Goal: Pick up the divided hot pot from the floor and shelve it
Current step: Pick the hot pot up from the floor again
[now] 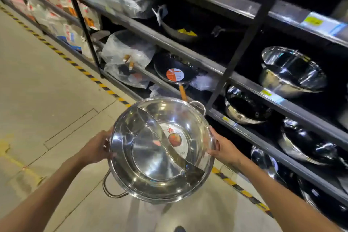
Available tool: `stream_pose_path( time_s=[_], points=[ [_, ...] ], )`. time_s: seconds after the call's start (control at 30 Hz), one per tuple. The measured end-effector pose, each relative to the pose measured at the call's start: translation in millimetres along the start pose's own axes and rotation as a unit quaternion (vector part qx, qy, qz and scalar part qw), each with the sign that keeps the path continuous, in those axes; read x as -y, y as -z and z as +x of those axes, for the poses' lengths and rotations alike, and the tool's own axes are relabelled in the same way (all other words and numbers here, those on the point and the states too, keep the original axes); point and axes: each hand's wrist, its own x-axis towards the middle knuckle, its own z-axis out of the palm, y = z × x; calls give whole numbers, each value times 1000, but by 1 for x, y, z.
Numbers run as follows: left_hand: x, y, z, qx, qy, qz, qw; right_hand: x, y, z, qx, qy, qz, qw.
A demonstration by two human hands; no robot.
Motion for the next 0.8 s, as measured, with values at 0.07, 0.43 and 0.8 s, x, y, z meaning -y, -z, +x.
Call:
stream_pose_path(
  time_s=[0.07, 0.43, 0.8],
  points=[
    [-32, -7, 15, 26, -43, -15, 999, -19, 16, -35, -20, -43, 19, 999],
    [-180, -126, 76, 202, -215, 50, 954, -131, 40, -217, -158, -168, 70, 970],
    [-218, -176, 87, 270, -248, 56, 929, -191, 29, -246, -188, -158, 148, 958]
  ],
)
